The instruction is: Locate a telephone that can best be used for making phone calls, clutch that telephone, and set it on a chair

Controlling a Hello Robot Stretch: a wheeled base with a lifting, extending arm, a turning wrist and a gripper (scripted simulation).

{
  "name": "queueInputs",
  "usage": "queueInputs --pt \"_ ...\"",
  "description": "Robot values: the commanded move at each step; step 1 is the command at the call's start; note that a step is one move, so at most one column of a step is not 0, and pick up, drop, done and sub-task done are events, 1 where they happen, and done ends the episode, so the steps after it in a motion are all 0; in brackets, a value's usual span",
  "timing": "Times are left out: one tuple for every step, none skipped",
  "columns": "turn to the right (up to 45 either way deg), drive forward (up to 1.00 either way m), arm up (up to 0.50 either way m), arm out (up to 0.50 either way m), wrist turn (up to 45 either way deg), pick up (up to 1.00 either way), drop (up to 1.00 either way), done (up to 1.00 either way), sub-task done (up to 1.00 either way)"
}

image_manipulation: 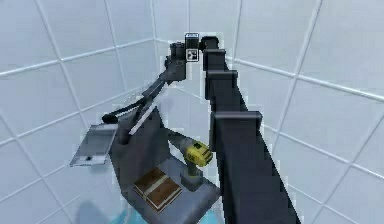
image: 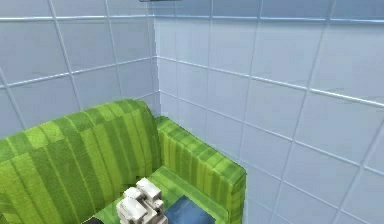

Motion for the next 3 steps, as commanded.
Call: queueInputs --pt "0.0 0.00 0.00 0.00 45.0 0.00 0.00 0.00 0.00" --pt "0.0 0.00 0.00 0.00 45.0 0.00 0.00 0.00 0.00" --pt "0.0 0.00 0.00 0.00 27.0 0.00 0.00 0.00 0.00"
